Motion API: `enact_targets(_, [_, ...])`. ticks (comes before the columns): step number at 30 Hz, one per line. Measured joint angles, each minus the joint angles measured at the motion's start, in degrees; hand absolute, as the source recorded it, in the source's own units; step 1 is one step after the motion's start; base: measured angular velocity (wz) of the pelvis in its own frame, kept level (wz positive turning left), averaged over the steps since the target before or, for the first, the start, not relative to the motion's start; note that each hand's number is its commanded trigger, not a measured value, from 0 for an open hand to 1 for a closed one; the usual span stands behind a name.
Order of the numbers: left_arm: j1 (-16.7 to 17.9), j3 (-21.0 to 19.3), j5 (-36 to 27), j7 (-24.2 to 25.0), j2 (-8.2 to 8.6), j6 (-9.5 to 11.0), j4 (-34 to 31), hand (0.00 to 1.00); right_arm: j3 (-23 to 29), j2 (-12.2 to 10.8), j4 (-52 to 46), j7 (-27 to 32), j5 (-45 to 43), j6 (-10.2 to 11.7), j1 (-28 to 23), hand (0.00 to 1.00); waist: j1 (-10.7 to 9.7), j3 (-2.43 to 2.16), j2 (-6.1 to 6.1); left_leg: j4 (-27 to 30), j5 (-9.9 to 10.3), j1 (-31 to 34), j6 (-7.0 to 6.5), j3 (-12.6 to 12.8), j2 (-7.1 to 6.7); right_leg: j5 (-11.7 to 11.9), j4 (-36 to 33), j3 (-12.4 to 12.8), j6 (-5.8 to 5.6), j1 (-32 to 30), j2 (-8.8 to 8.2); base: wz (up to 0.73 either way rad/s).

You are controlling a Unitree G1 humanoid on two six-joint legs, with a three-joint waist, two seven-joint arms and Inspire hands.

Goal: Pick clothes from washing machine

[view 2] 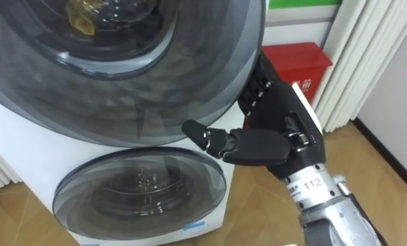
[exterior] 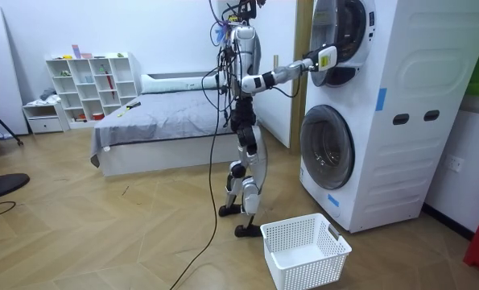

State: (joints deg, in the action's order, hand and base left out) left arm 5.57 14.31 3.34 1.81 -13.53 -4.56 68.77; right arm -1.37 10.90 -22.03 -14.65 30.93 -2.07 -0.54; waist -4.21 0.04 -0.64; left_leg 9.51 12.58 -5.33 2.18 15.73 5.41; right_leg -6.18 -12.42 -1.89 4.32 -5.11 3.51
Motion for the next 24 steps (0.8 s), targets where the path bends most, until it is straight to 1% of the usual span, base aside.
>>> enact_targets(5, [-0.94, 2.27, 0.01, 0.08, -0.39, 0.0, 0.01, 0.0, -1.14, 0.07, 0.0, -0.1, 0.04, 0.04, -0.12, 0.0, -0.47, 0.02, 0.23, -0.01, 0.0, -0.22, 0.0, 0.7, -0.01, 0.0, -0.2, 0.13, 0.0, 0.03, -0.02, -0.02])
enact_targets(13, [-1.02, 2.61, -0.26, -0.03, -0.46, 0.07, -0.16, 0.0, -2.14, 0.14, 0.01, -0.55, 0.05, 0.07, -0.69, 0.0, -0.34, -0.05, 0.43, 0.0, 0.0, -0.35, 0.0, 0.69, 0.12, 0.22, -0.38, 0.16, 0.19, 0.04, 0.17, -0.01])
enact_targets(16, [-0.87, 2.68, -0.27, -0.09, -0.58, 0.52, -0.15, 0.0, -2.28, 0.14, 0.01, -0.52, 0.16, 0.08, -0.83, 0.0, -0.02, -0.06, 0.41, 0.05, -0.01, -0.36, 0.01, 0.67, 0.21, 0.27, -0.38, 0.08, 0.28, 0.06, 0.23, 0.0])
enact_targets(19, [-0.75, 2.69, -0.27, -0.17, -0.69, 0.9, -0.15, 0.0, -2.42, 0.13, 0.02, -0.46, 0.17, 0.08, -0.83, 0.0, 0.27, -0.05, 0.27, 0.07, -0.08, -0.29, 0.13, 0.28, 0.33, 0.34, -0.35, -0.22, 0.4, 0.06, 0.31, 0.01])
enact_targets(20, [-0.38, 2.56, -0.2, -0.14, -0.88, 1.02, -0.13, 0.0, -2.43, 0.07, 0.02, -0.27, 0.1, 0.11, -0.86, 0.0, 0.56, -0.02, 0.07, 0.12, -0.11, -0.17, 0.18, -0.27, 0.39, 0.34, -0.38, -0.44, 0.42, 0.06, 0.33, 0.05])
enact_targets(23, [-0.36, 1.87, 0.08, 0.02, -1.26, 1.1, -0.15, 0.0, -2.42, 0.09, 0.02, 0.34, 0.08, 0.1, -0.9, 0.0, 1.0, -0.06, -0.49, 0.26, -0.25, 0.04, 0.42, -0.55, 0.67, 0.32, -0.36, -0.92, 0.7, 0.05, 0.46, 0.07])
enact_targets(24, [-0.24, 1.57, 0.09, 0.06, -1.26, 1.09, -0.11, 0.0, -2.42, 0.09, 0.02, 0.35, 0.08, 0.1, -0.97, 0.0, 1.16, -0.15, -0.7, 0.25, -0.37, 0.07, 0.62, -0.67, 0.79, 0.31, -0.36, -1.1, 0.85, 0.06, 0.54, 0.07])
